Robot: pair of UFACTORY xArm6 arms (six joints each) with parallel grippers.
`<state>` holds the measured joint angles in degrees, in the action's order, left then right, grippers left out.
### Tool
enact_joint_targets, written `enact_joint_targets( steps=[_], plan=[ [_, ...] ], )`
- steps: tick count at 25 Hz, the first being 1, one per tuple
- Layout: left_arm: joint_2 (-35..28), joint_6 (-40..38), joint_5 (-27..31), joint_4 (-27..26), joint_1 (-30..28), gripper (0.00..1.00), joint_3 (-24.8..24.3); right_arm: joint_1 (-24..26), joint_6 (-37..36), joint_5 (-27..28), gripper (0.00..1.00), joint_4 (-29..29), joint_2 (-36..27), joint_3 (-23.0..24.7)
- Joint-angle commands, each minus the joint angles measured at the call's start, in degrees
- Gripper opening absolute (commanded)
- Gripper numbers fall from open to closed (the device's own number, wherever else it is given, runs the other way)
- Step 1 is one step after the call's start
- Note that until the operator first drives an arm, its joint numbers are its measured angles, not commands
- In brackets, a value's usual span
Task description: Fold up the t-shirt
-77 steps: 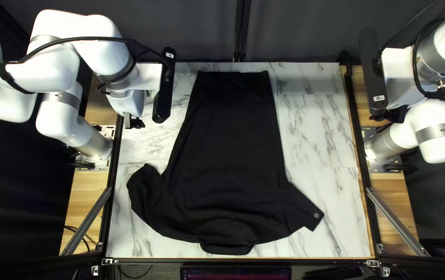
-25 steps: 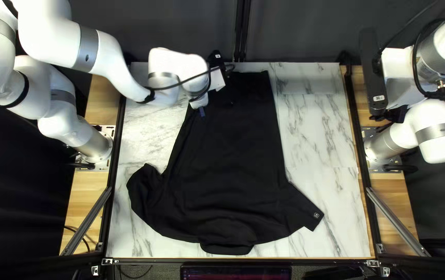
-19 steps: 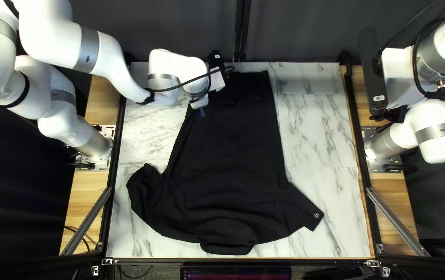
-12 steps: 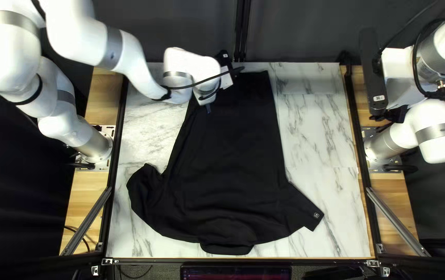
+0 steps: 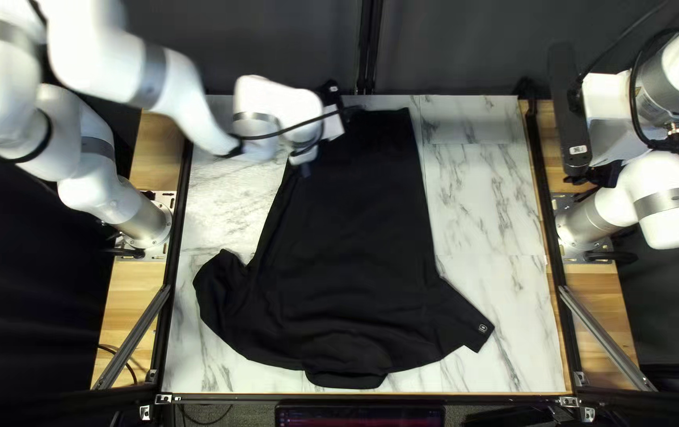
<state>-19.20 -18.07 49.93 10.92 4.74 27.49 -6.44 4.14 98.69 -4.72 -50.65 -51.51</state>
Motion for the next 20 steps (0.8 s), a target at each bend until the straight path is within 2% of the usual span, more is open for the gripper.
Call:
enact_joint_targets(
  steps=[1,4,6,12,14,17,20],
  plan=[
    [0.6,-5.7,-2.0,-4.5,-8.6,1.0,-2.8,0.0,0.0,0.0,1.0,0.0,0.0,0.0],
    [0.2,-9.7,0.1,-7.6,-15.9,1.0,-2.0,0.0,0.0,0.0,1.0,0.0,0.0,0.0],
    [-4.3,-8.9,3.9,-8.8,-18.2,1.0,-2.7,0.0,0.0,0.0,1.0,0.0,0.0,0.0],
    [-4.3,-8.9,3.9,-8.8,-18.2,1.0,-2.7,0.0,0.0,0.0,1.0,0.0,0.0,0.0],
    [-5.1,-6.2,-0.5,-10.6,-16.5,1.0,-5.8,0.0,0.0,0.0,1.0,0.0,0.0,0.0],
    [-5.7,-7.2,-6.7,-13.3,-17.2,1.0,-9.8,0.0,0.0,0.0,1.0,0.0,0.0,0.0],
    [-5.7,-12.9,-11.9,-16.8,-22.1,1.0,-10.8,0.0,0.0,0.0,1.0,0.0,0.0,0.0]
  ],
)
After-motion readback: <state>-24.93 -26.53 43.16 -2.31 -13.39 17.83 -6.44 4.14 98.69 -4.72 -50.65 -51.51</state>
